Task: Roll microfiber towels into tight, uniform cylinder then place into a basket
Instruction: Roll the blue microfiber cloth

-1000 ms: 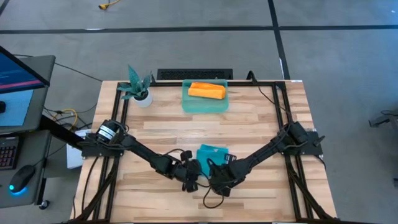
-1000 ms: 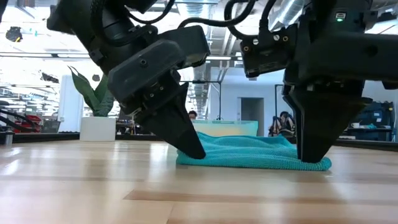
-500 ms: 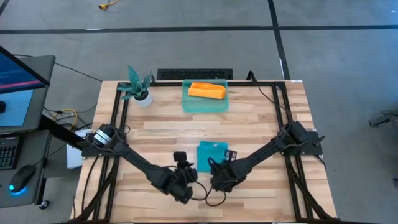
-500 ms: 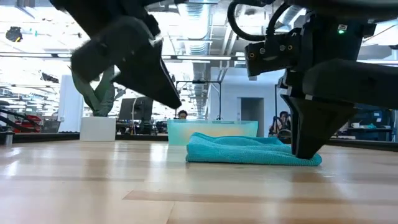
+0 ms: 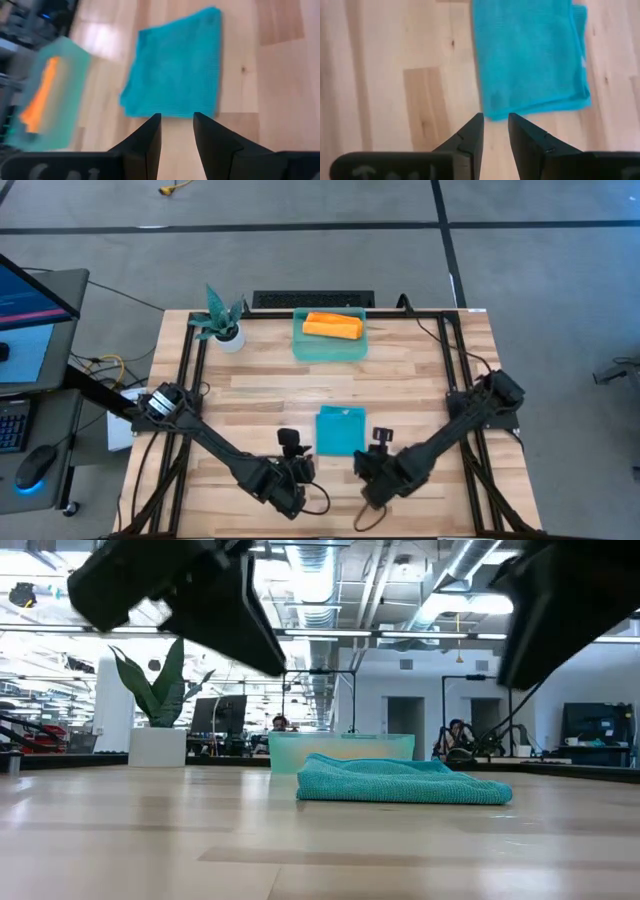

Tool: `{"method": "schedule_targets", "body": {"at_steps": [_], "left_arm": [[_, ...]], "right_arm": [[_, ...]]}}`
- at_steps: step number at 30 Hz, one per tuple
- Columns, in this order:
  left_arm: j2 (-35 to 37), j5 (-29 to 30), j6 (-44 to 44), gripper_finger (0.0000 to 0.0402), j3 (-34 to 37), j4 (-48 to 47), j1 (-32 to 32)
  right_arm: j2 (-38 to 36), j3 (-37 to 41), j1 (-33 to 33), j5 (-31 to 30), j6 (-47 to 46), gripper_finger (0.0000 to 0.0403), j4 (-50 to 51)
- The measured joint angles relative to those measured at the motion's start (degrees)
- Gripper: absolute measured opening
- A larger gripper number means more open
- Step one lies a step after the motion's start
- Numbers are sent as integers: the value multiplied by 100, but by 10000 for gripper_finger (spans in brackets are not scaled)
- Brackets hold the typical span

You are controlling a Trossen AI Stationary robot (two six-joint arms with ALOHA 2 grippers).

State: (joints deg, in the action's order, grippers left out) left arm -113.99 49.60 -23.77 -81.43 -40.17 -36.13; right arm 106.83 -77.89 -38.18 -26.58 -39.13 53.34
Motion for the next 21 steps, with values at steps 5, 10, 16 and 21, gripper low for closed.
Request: {"method": "schedule_targets", "body": {"at_steps": [5,10,16,21], "left_arm": [[0,510,-107,106,-170,-168,-184],[0,534,-83,106,-173,-163,-195],[0,505,-88,106,-173,-159,-182],[0,399,-93,106,-173,-159,-179]], "right_arm": [[-58,-4,-259,-833,-182,113,228],[-62,-4,-6,-1448,-312,113,208],[-62,137,631,-1440,-272,113,212],[-62,667,1267,-1008,-248,113,57]]}}
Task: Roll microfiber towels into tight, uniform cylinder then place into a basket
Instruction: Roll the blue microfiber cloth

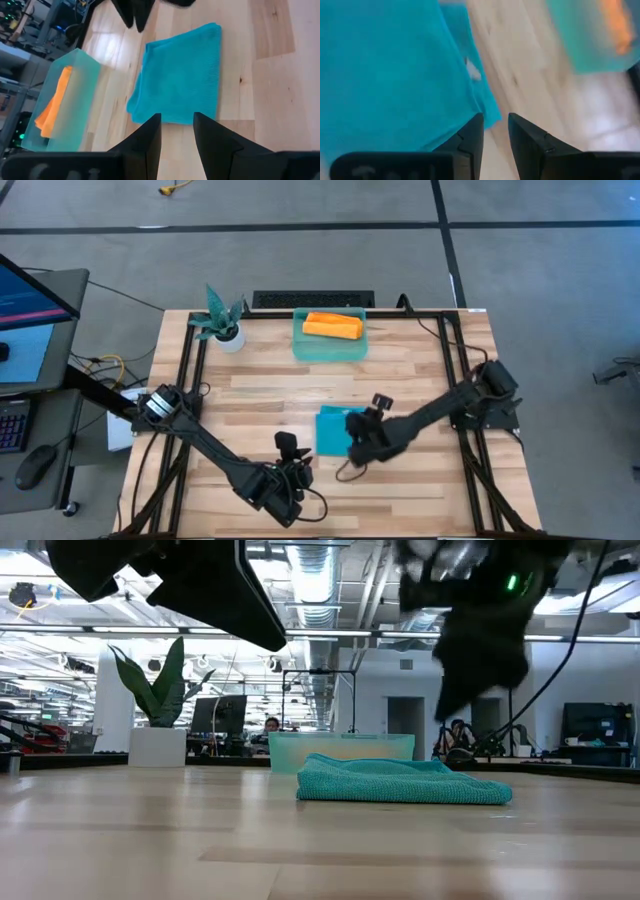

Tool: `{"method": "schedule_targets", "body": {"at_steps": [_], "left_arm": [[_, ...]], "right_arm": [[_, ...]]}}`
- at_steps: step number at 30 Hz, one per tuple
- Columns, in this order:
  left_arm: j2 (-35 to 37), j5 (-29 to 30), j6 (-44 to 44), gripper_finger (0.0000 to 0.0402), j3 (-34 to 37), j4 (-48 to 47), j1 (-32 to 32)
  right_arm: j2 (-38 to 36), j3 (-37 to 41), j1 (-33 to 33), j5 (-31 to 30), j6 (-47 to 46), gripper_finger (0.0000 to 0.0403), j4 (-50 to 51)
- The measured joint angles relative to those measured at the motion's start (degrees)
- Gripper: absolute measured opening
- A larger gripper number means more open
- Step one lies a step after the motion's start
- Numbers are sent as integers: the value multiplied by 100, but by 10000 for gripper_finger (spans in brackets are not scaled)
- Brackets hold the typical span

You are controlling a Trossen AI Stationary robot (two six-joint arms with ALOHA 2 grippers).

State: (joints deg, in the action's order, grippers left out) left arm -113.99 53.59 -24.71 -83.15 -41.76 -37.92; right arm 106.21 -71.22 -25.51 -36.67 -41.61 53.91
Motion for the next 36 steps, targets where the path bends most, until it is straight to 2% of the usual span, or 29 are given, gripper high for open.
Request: {"method": "schedule_targets", "body": {"at_steps": [5,8,13,19,22,28,33,36], "left_arm": [[0,-71,-20,106,0,2,33],[0,-79,-39,106,0,2,71],[0,-81,-104,106,0,4,133],[0,-109,-105,106,0,7,156],[0,-232,-105,106,0,9,156],[0,-250,-140,106,0,9,156],[0,-254,-138,106,0,9,156],[0,-254,-136,106,0,7,156]], "right_arm": [[-9,668,402,877,477,113,-1012],[-19,776,536,1165,760,113,-1267],[-279,781,645,1171,914,113,-1248],[-1012,776,600,664,922,113,-1519],[-1192,776,563,631,1018,113,-1832],[-843,775,541,722,1211,113,-2050],[-374,778,611,1467,1311,113,-2077],[-189,780,639,1718,1320,113,-2111]]}}
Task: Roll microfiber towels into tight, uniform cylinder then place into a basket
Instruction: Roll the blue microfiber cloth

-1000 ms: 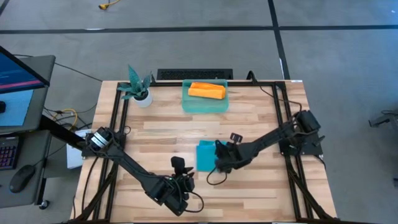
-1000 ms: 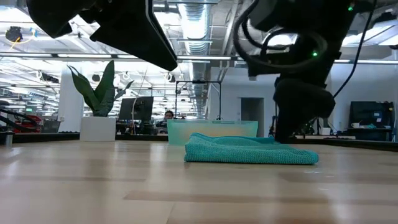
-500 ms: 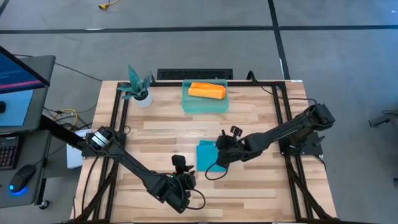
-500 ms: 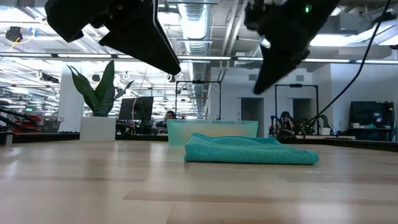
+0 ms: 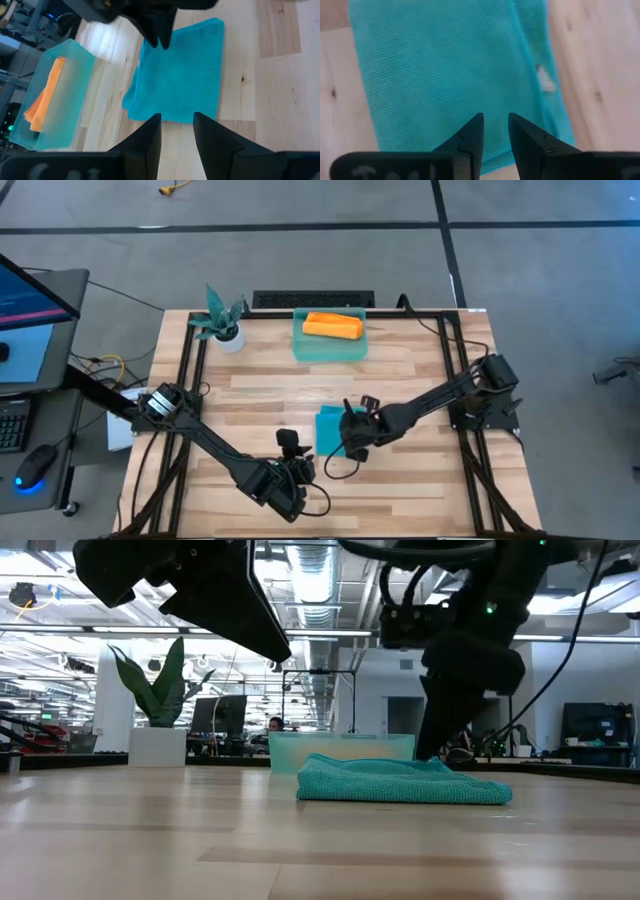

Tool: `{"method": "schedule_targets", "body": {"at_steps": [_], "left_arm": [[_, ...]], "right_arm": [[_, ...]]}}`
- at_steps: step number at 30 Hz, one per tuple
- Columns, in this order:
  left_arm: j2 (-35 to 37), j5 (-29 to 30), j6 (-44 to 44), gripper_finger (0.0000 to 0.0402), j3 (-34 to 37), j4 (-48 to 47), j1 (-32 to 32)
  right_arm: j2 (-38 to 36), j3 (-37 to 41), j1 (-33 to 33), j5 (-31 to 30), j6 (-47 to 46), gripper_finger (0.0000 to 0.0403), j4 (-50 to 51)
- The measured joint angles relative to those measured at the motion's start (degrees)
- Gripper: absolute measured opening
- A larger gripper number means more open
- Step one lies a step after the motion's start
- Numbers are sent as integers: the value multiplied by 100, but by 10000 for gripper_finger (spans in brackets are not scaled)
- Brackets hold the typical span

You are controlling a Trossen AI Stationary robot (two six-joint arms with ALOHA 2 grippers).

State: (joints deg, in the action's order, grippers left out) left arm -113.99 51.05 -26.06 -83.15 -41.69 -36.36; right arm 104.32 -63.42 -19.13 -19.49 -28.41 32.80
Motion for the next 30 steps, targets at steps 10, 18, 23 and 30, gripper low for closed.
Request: {"method": "schedule_targets", "body": {"at_steps": [10,18,23,30], "left_arm": [[0,0,-1,106,0,0,0],[0,-43,9,106,0,-5,1],[0,-423,130,106,0,-53,2],[0,-426,26,106,-4,-334,-28]], "right_arm": [[102,0,243,300,-161,113,-53],[211,4,432,317,-351,113,-86],[369,-6,553,446,-328,113,-217],[386,-5,872,226,-622,113,-892]]}}
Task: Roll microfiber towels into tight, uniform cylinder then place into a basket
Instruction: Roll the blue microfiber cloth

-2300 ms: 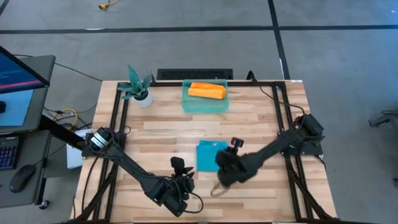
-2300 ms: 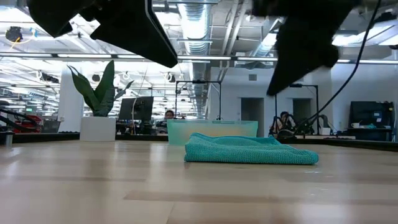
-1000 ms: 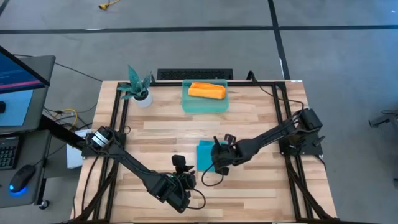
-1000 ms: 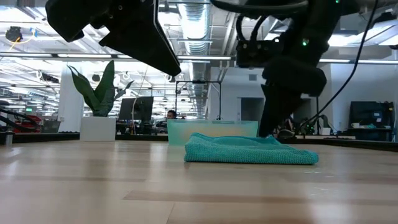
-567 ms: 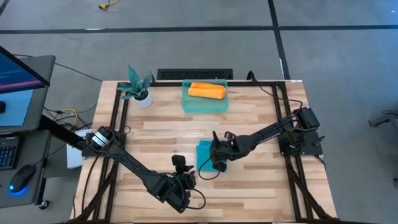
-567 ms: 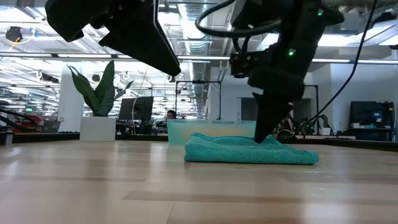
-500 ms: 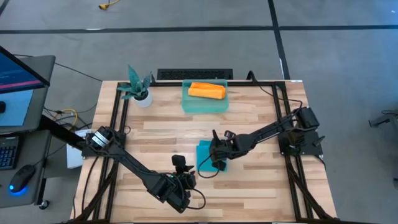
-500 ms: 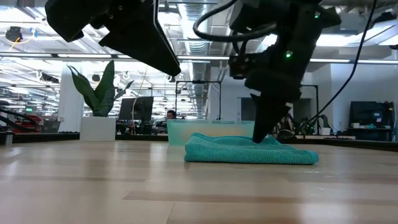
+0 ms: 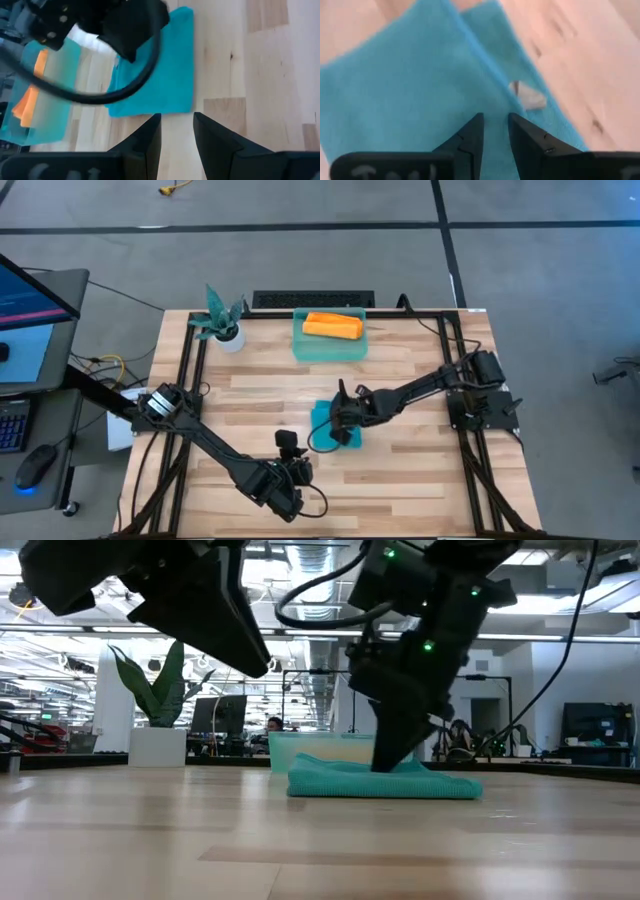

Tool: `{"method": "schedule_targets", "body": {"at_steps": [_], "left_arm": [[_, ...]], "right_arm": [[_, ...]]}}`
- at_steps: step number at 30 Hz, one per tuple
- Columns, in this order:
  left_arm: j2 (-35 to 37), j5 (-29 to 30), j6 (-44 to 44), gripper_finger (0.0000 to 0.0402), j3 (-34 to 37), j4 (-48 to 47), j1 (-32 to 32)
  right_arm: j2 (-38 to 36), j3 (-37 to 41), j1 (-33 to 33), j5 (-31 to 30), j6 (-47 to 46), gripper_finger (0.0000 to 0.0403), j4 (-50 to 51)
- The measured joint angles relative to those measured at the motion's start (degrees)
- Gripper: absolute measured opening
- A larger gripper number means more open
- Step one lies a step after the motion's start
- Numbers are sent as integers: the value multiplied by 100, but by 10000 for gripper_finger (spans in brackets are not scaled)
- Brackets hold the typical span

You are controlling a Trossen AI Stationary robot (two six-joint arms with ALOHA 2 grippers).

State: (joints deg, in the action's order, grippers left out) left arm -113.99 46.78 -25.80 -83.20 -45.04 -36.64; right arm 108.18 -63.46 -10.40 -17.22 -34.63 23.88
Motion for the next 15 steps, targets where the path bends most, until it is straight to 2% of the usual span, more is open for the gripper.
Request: {"method": "schedule_targets", "body": {"at_steps": [5,8,15], "left_arm": [[0,2,-83,106,0,-87,0],[0,3,-92,106,0,-106,0],[0,4,-208,106,0,-205,-2]], "right_arm": [[226,-1,158,-6,-177,113,-538],[348,-50,190,200,-92,113,-714],[119,-11,67,191,13,113,-528]]}}
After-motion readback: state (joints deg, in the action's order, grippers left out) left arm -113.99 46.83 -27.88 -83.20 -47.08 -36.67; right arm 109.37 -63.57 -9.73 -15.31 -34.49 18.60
